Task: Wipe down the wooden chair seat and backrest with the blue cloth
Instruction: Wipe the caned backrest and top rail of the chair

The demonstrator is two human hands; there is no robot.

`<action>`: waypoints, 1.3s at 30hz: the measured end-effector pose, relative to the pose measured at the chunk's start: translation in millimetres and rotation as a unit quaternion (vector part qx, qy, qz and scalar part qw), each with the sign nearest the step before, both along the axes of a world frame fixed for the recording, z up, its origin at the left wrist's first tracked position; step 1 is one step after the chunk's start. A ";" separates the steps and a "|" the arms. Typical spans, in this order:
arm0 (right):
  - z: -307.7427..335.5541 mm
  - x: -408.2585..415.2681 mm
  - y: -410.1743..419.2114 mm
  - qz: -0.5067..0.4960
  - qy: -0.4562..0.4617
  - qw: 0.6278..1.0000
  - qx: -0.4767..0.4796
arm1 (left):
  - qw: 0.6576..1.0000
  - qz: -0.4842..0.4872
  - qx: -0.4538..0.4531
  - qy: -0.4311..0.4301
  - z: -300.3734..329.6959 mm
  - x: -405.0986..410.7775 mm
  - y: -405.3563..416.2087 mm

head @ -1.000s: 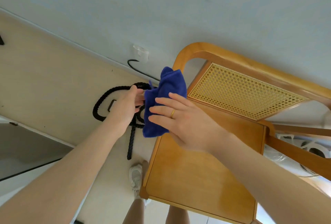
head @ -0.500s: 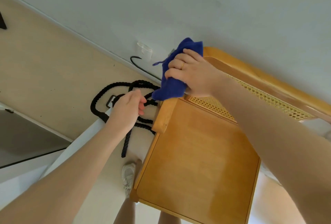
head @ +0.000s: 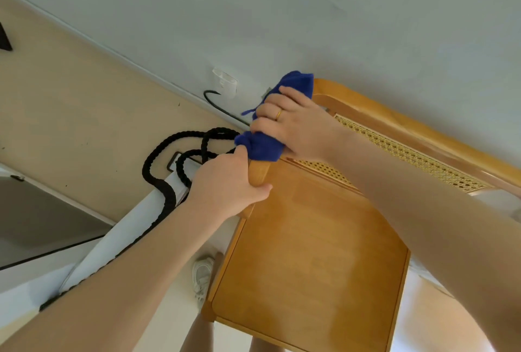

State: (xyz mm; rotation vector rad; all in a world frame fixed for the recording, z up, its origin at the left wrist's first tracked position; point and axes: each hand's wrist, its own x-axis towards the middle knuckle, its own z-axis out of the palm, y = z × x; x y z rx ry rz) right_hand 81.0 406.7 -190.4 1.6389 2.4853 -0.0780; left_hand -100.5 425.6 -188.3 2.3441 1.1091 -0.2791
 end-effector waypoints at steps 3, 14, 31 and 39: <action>5.1 22.4 12.8 -0.097 0.011 0.995 -0.015 | 1.000 -0.001 0.025 0.019 -0.2 6.7 0.2; 9.4 99.6 -72.2 -0.430 -0.017 0.901 -0.058 | 0.999 0.002 0.033 0.036 -1.1 7.0 -2.3; -3.5 83.9 -52.1 -0.364 0.019 0.931 0.028 | 0.995 0.036 -0.016 0.091 10.9 15.1 -12.1; 0.5 145.3 -159.9 -0.455 -0.027 0.890 0.018 | 0.982 -0.116 0.144 -0.042 32.9 94.0 -37.0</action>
